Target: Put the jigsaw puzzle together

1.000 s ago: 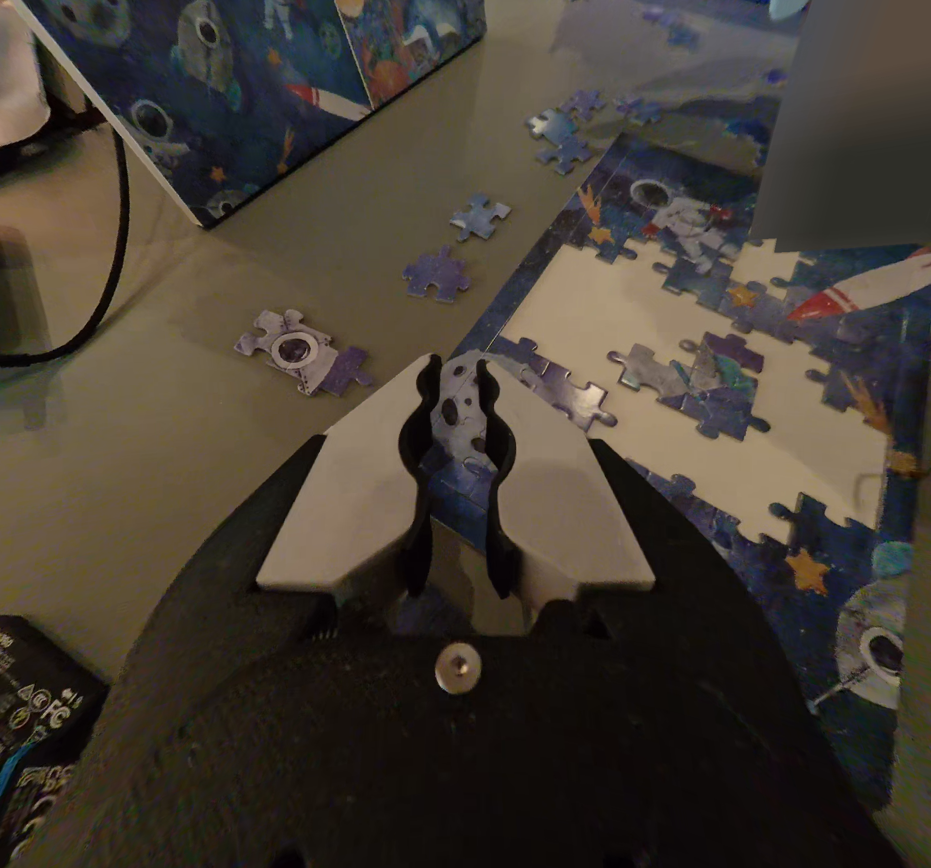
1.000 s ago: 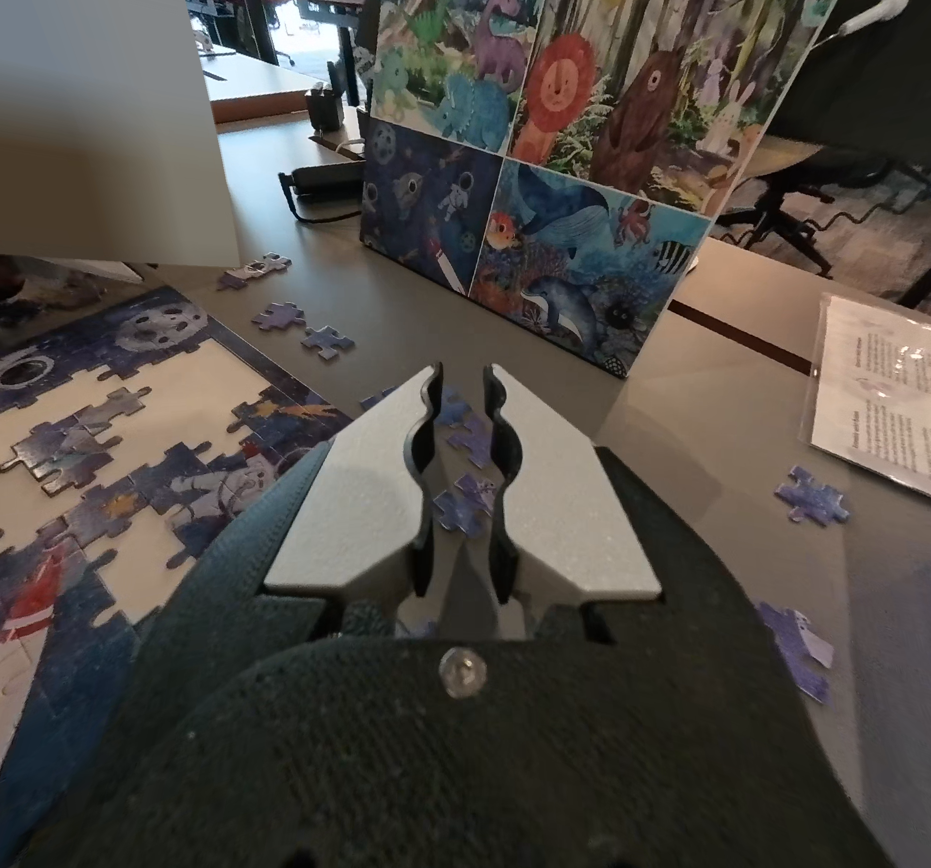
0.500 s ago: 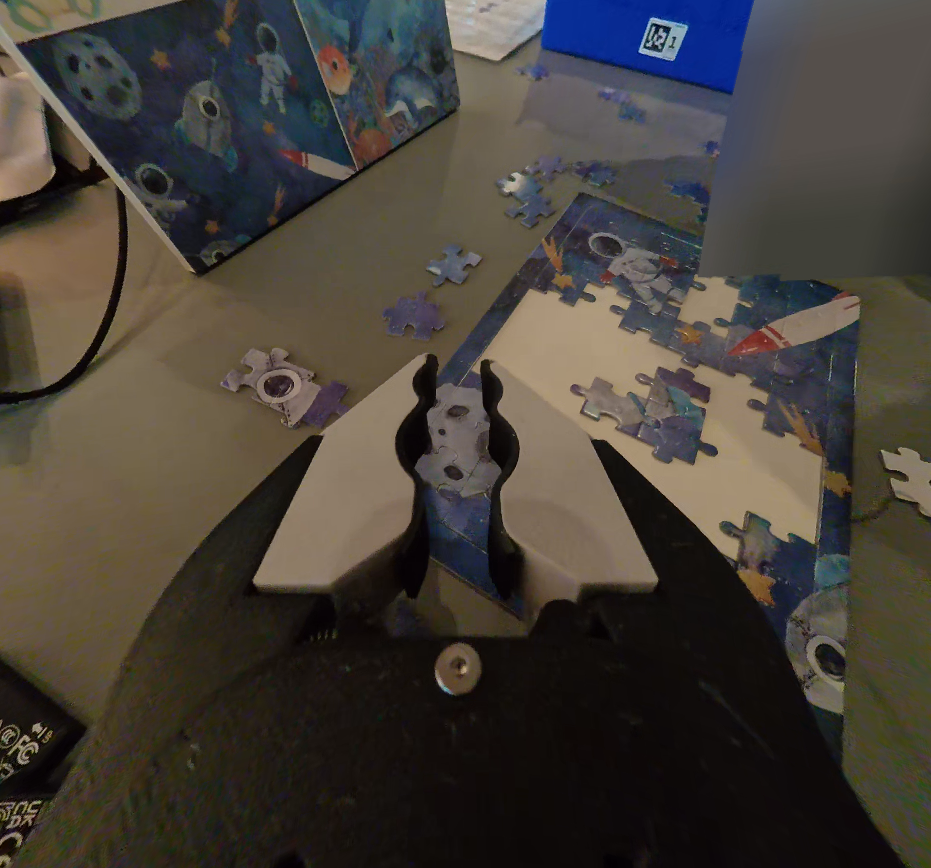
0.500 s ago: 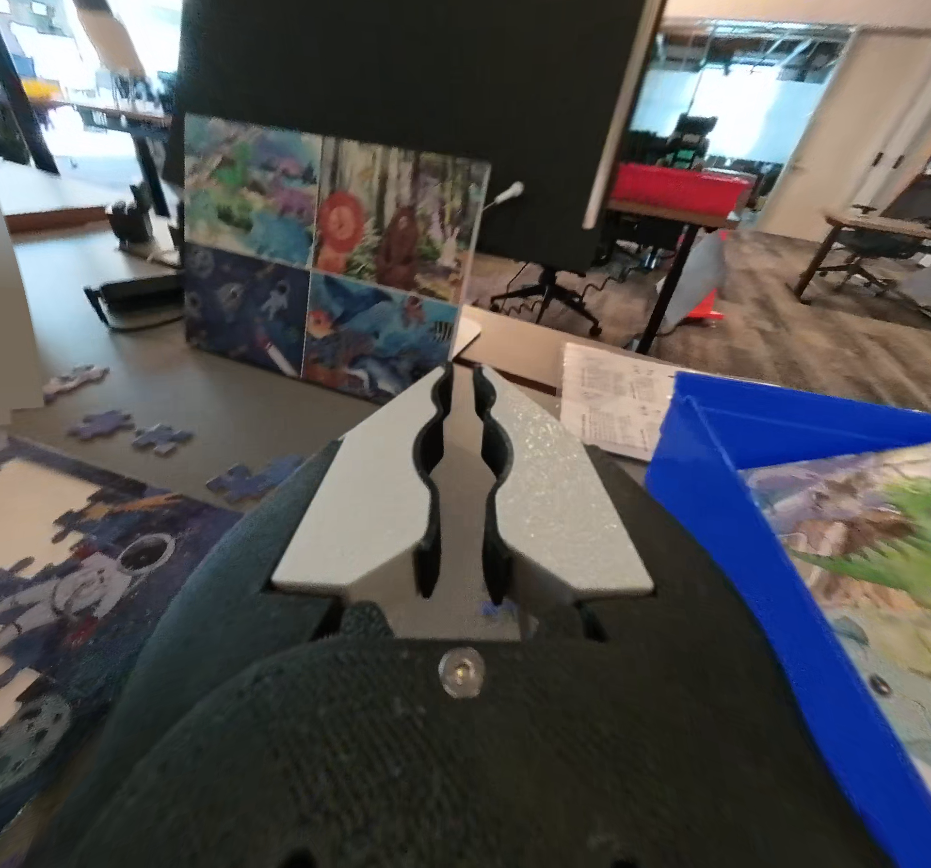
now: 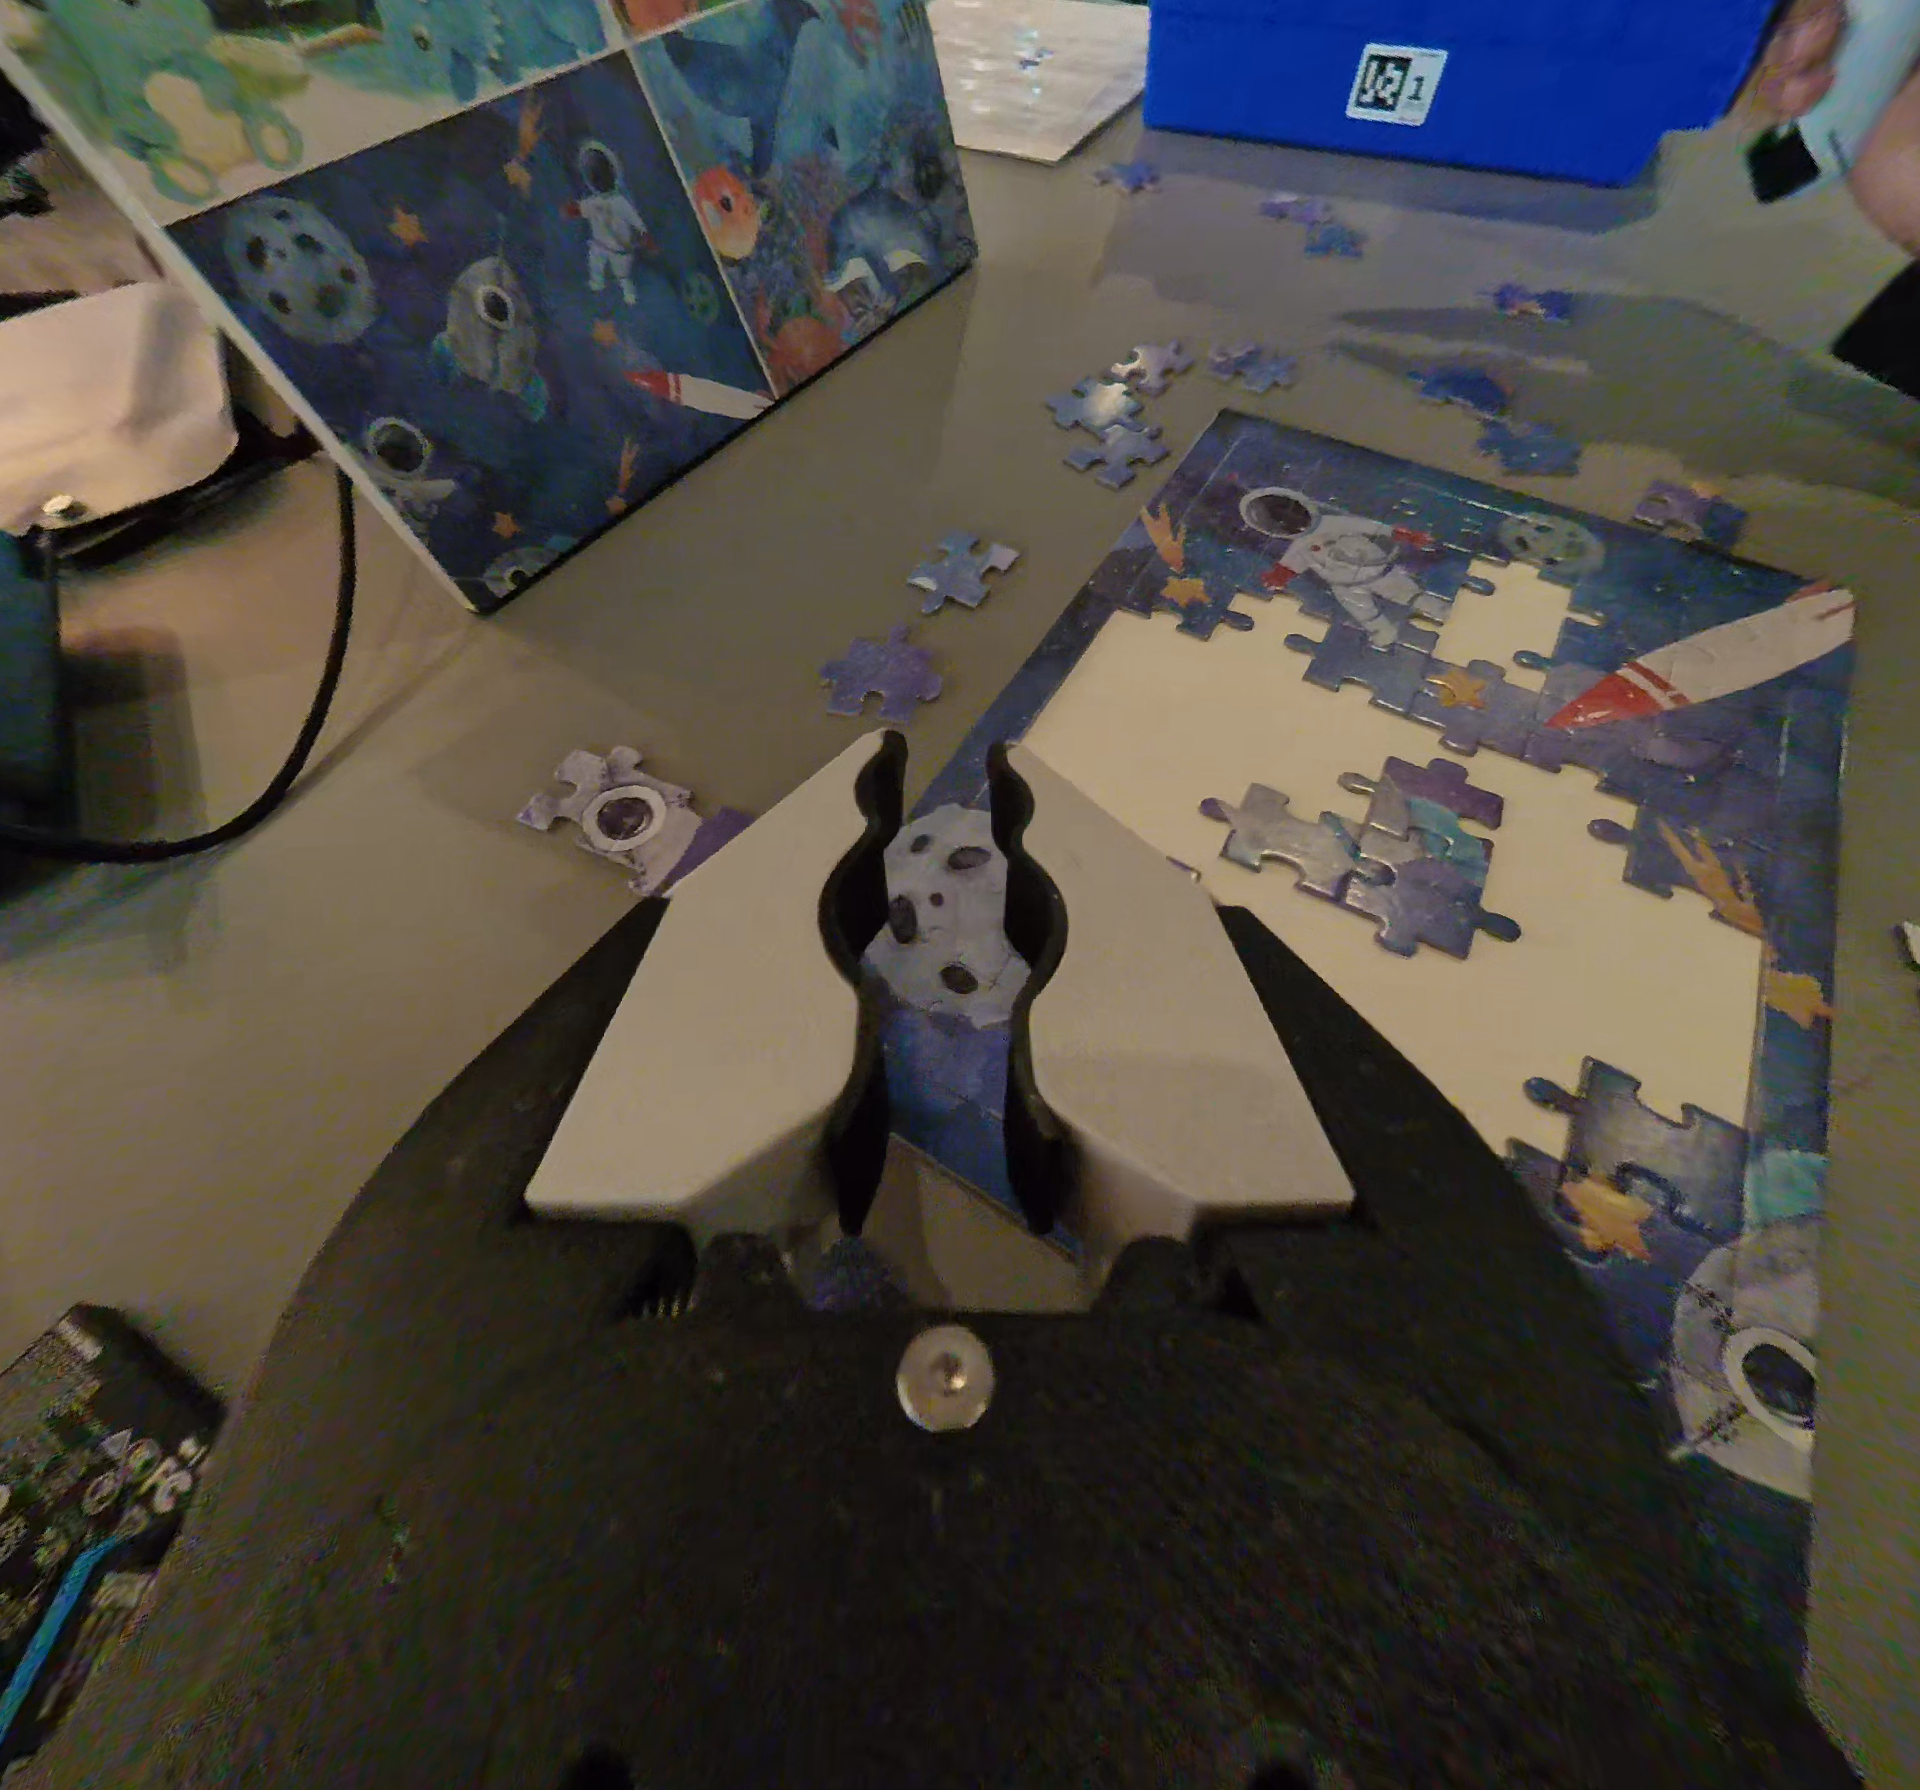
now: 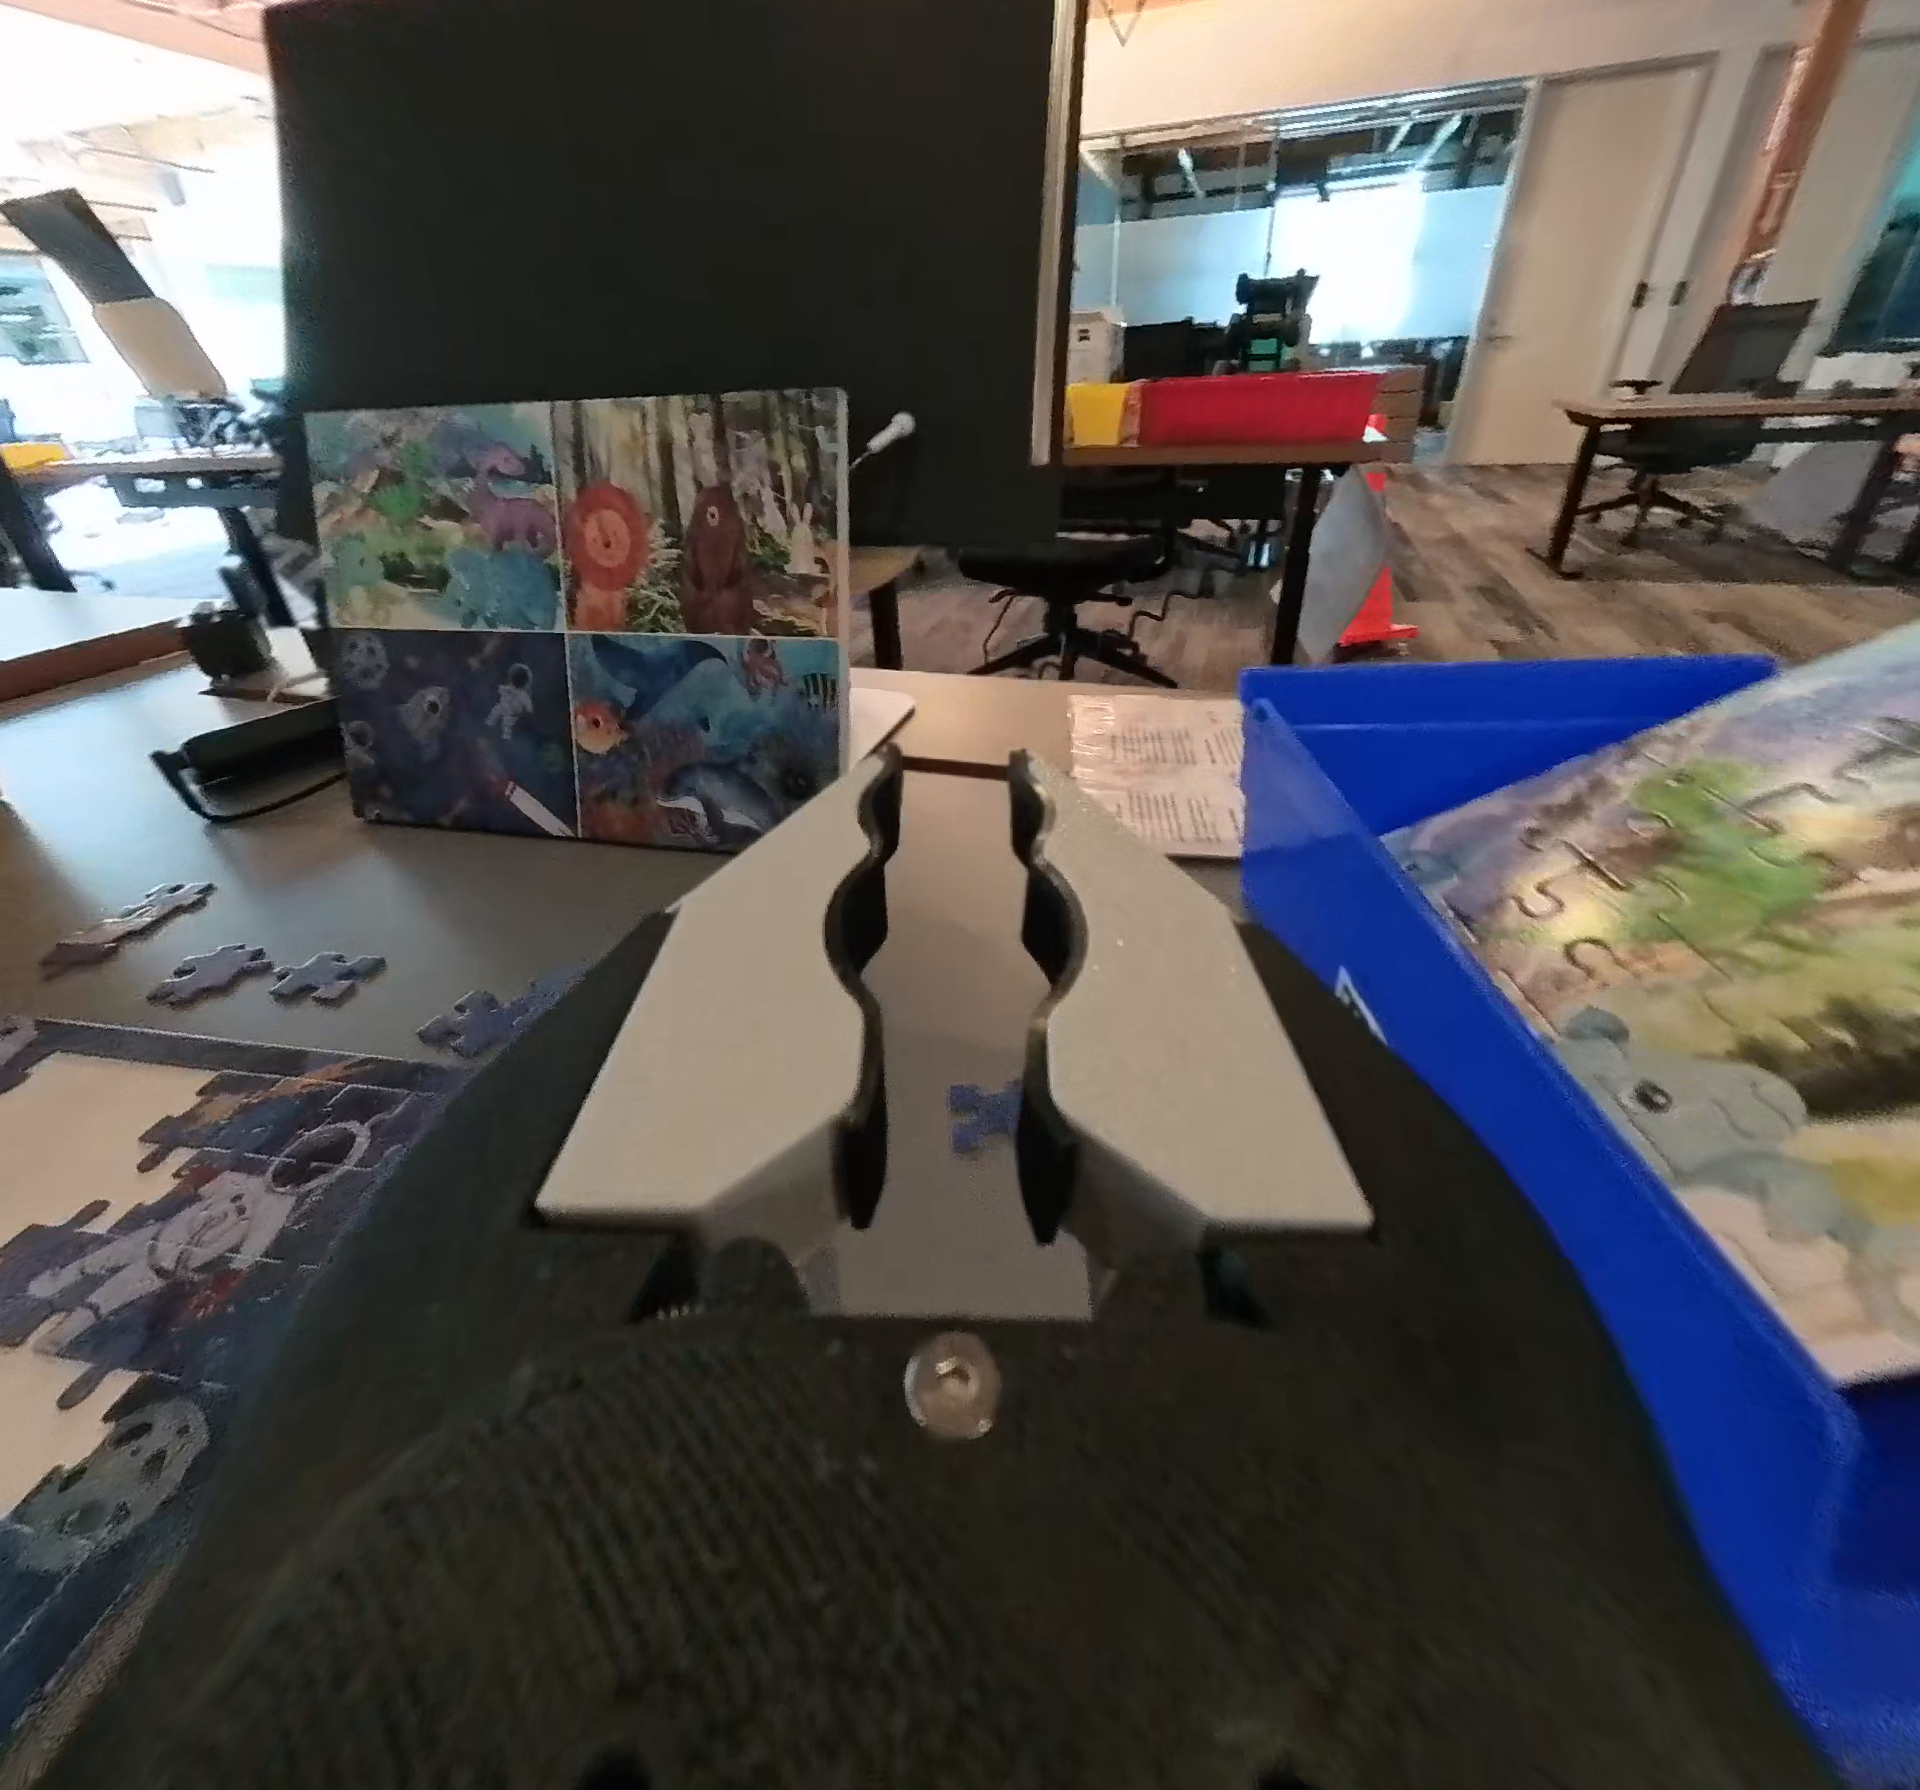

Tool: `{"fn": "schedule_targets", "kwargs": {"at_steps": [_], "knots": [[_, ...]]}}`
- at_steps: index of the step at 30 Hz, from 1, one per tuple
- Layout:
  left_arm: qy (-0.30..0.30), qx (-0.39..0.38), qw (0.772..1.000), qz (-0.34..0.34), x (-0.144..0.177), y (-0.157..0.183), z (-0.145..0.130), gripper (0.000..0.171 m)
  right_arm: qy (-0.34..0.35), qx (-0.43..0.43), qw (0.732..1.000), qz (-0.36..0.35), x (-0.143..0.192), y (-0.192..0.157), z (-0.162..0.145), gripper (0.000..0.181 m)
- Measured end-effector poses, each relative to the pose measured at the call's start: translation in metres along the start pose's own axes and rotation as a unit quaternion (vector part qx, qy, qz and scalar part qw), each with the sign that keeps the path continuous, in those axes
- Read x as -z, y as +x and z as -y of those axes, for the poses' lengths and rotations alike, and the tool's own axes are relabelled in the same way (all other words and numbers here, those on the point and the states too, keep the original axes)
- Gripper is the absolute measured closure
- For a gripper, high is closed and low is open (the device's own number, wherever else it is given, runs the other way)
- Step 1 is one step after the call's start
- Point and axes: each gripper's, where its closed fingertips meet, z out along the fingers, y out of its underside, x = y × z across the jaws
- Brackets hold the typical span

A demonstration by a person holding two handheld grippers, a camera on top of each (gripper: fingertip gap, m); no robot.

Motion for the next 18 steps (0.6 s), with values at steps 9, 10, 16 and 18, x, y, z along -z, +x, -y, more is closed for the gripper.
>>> {"fn": "schedule_targets", "kwargs": {"at_steps": [9,10,16,18], "knots": [[0.036,0.057,0.997,-0.028,0.008,-0.004,0.005,0.162,0.004,-0.045,0.999,0.006,0.005,0.004,-0.005,0.15],[0.034,0.058,0.997,-0.028,0.007,-0.005,0.004,0.162,0.004,-0.038,0.999,0.003,0.005,0.003,-0.004,0.151],[0.014,0.045,0.999,-0.014,0.003,-0.009,-0.003,0.163,-0.011,-0.018,1.0,0.007,-0.001,-0.003,-0.007,0.152],[0.012,0.045,0.999,-0.012,0.003,-0.01,-0.004,0.163,-0.015,-0.016,1.0,0.008,-0.002,-0.004,-0.009,0.152]]}}
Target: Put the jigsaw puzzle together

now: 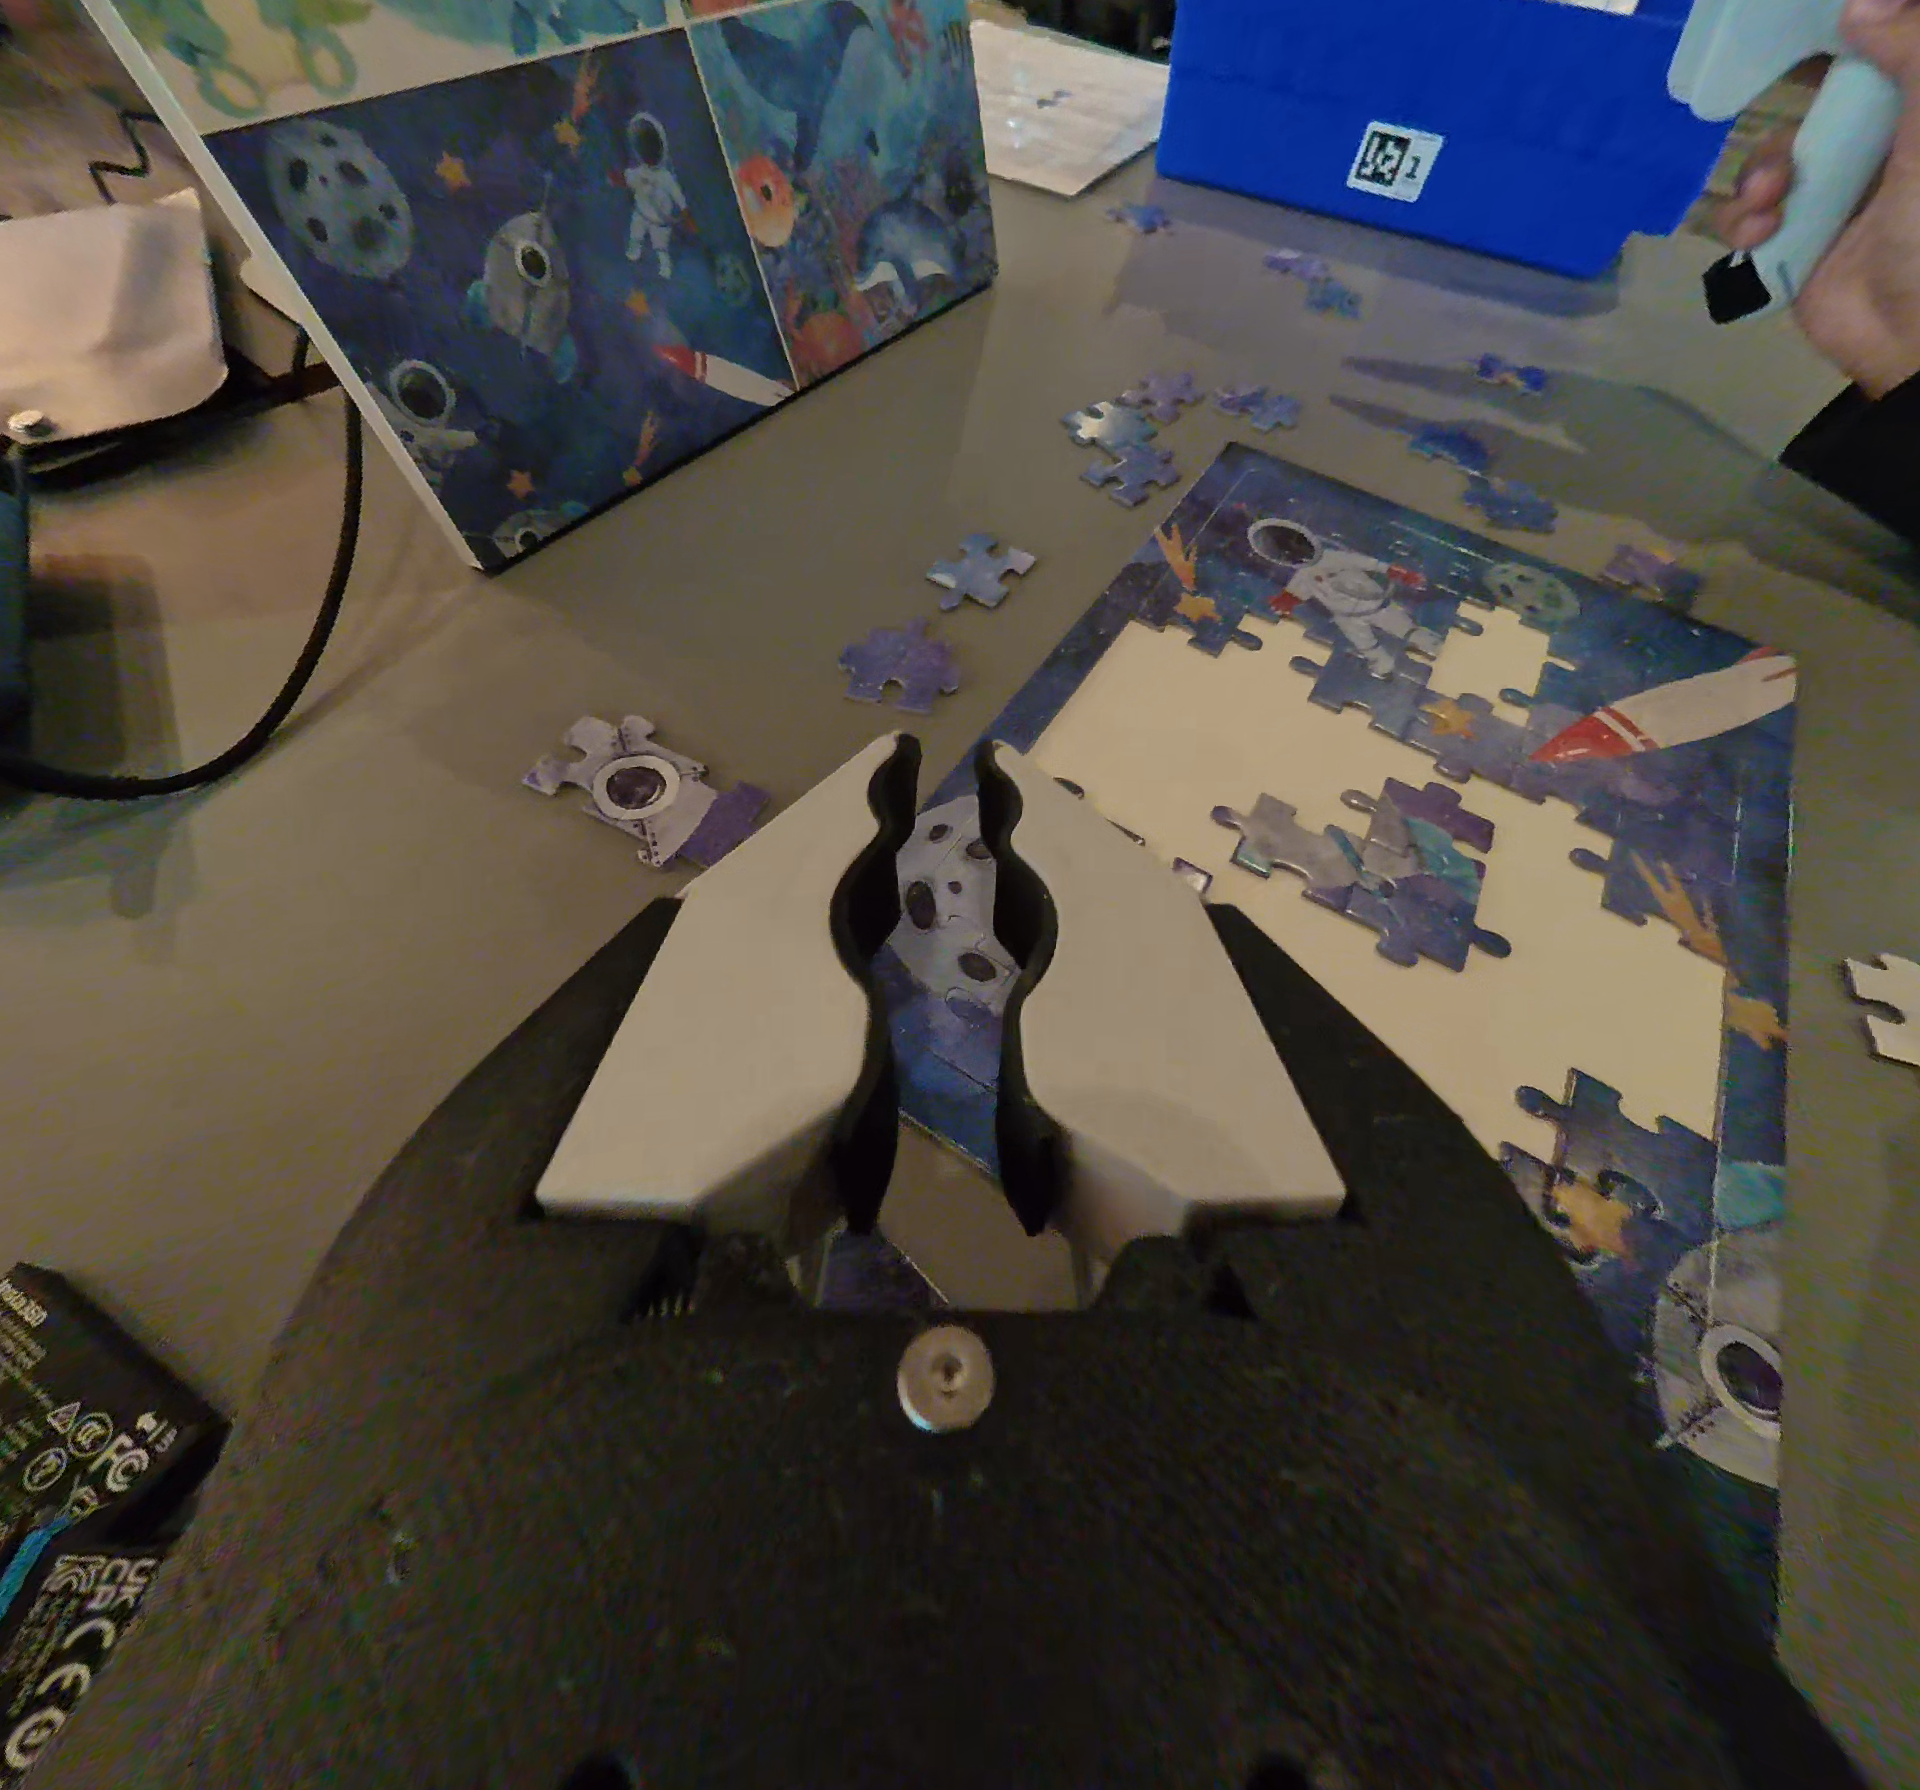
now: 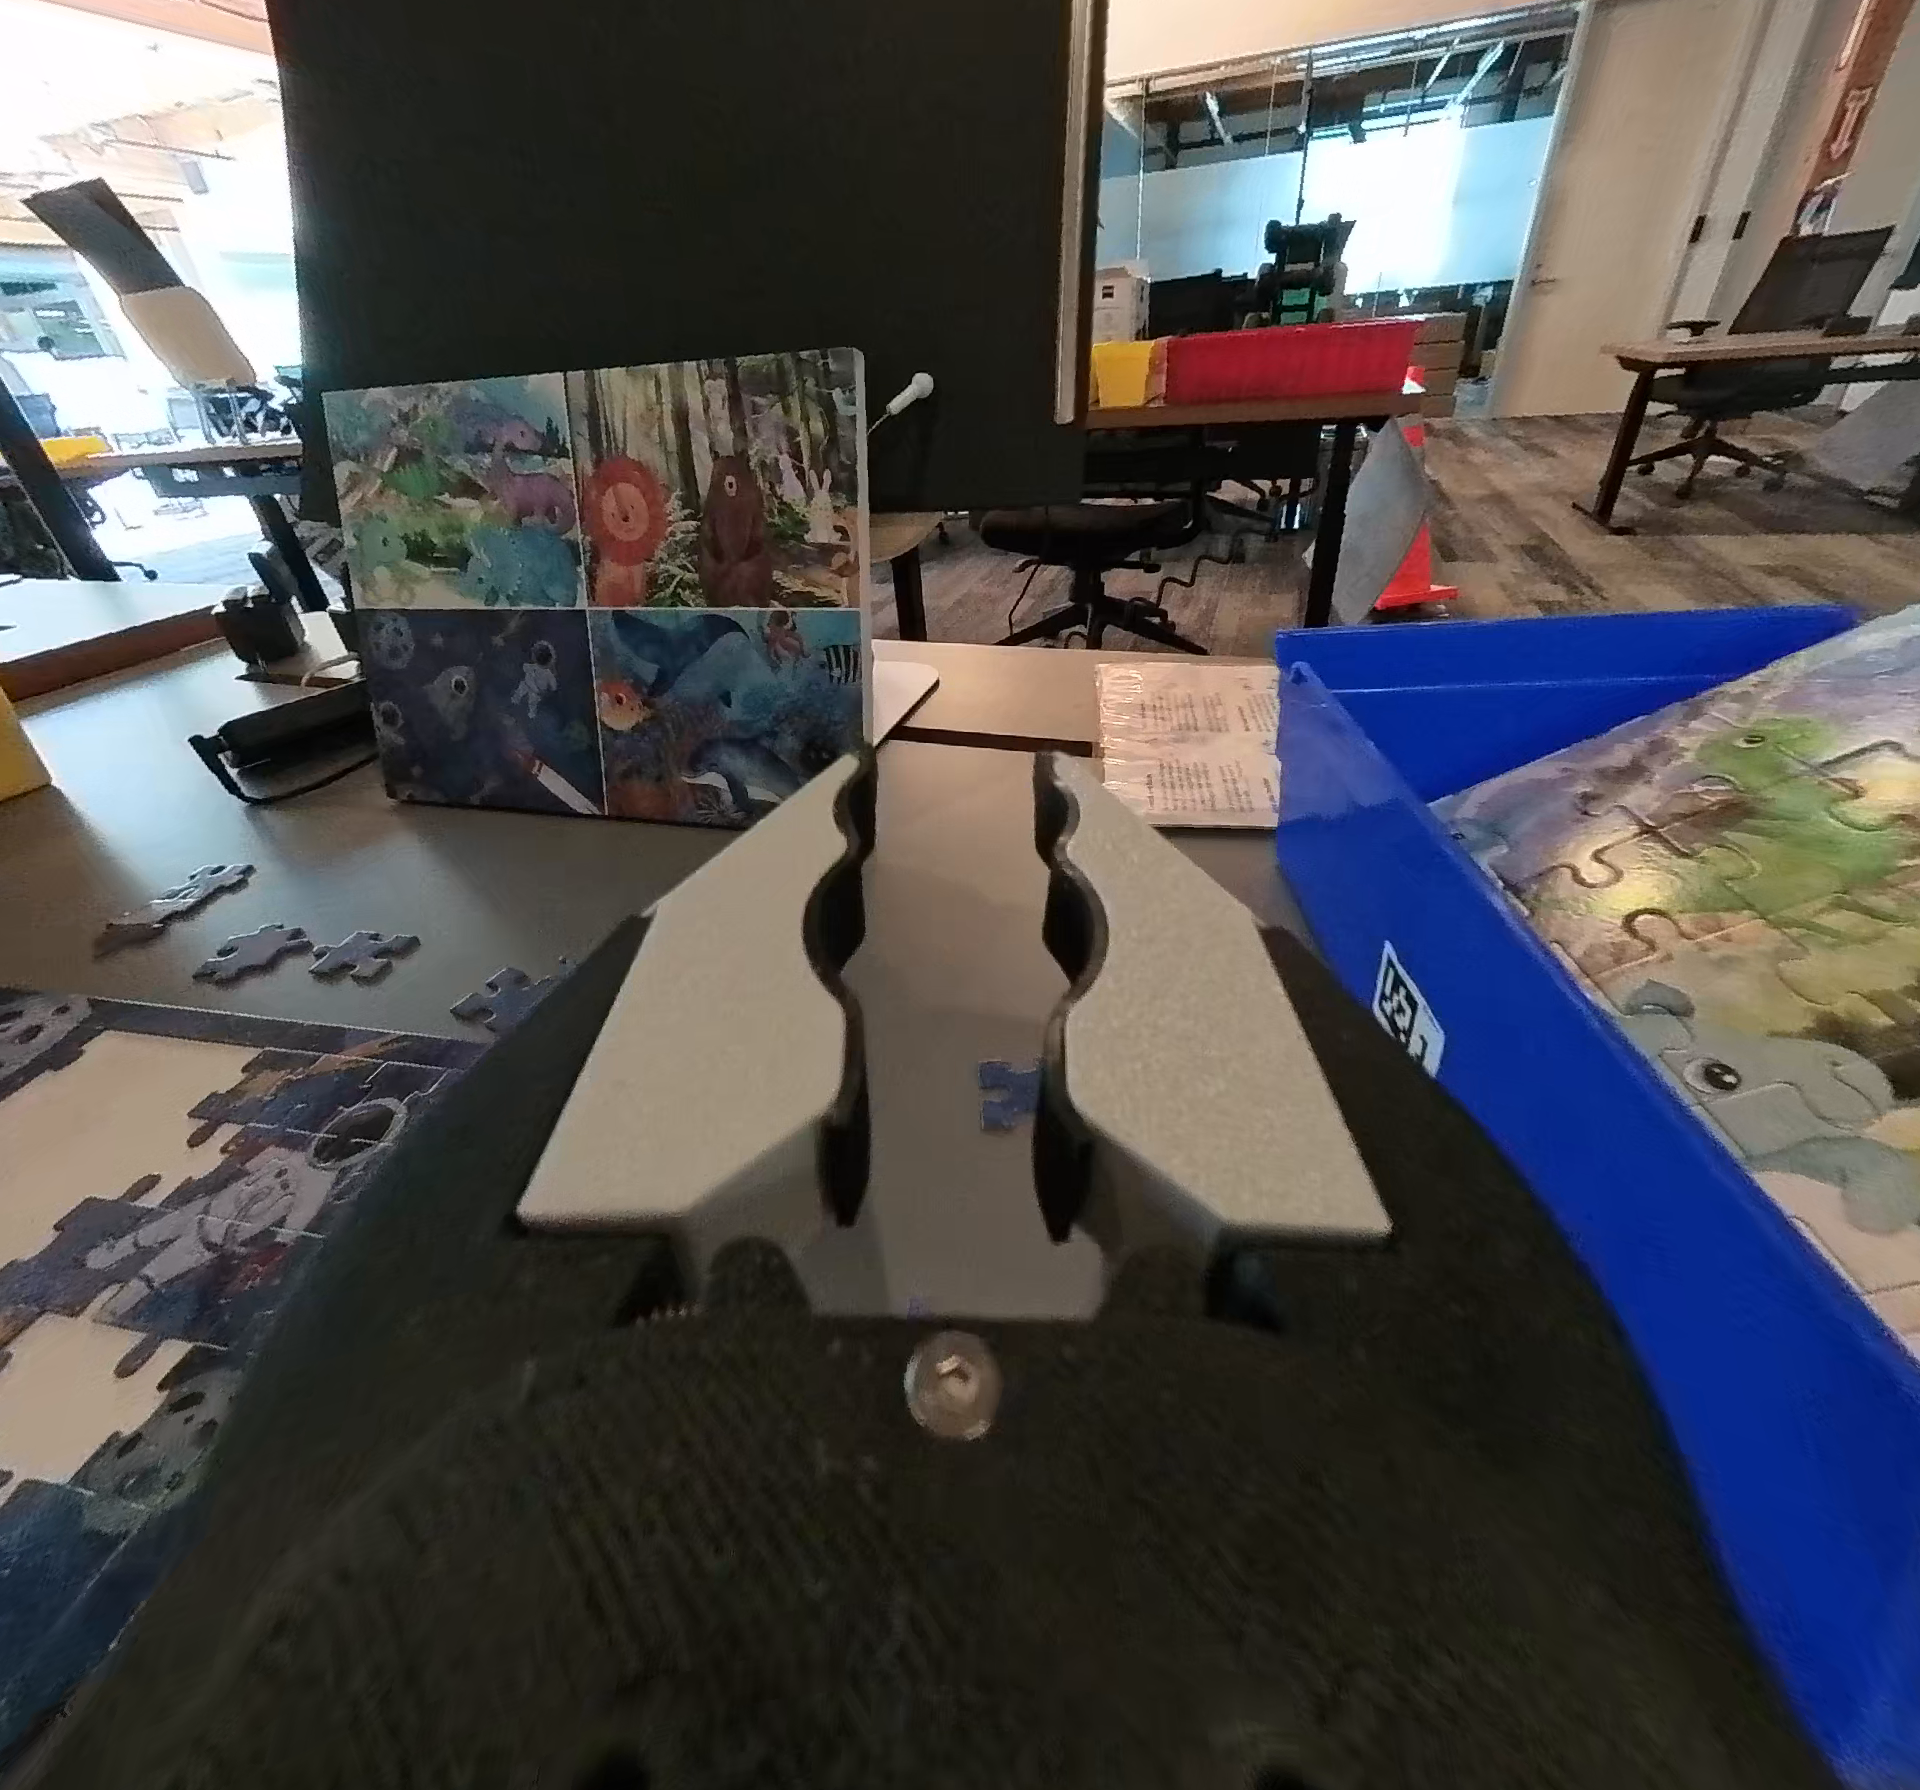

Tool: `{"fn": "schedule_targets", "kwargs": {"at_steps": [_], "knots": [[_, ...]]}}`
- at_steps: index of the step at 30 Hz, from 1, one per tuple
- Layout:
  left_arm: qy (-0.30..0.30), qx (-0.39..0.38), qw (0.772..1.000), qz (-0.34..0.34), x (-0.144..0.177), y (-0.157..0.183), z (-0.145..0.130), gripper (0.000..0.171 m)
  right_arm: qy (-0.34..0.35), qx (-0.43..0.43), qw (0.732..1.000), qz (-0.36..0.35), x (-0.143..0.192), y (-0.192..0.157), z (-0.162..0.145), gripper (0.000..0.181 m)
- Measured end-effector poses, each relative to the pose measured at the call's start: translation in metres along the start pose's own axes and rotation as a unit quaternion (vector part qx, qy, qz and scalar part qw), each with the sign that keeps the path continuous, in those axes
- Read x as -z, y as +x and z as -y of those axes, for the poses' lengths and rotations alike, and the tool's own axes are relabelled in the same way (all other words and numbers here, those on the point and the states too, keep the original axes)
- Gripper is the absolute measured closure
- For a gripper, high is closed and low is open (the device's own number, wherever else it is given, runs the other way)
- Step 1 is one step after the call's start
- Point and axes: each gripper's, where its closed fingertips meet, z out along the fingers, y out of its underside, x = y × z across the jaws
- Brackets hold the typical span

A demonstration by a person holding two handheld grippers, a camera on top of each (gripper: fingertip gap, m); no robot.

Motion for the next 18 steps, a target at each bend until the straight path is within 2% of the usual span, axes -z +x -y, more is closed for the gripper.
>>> {"fn": "schedule_targets", "kwargs": {"at_steps": [14,18], "knots": [[0.006,0.001,1.0,-0.01,0.001,0.005,0.003,0.163,-0.017,-0.019,1.0,-0.005,-0.002,0.004,-0.007,0.156],[0.039,-0.007,0.999,-0.007,0.008,0.007,0.014,0.171,-0.016,-0.031,0.999,-0.006,0.0,0.007,-0.007,0.157]]}}
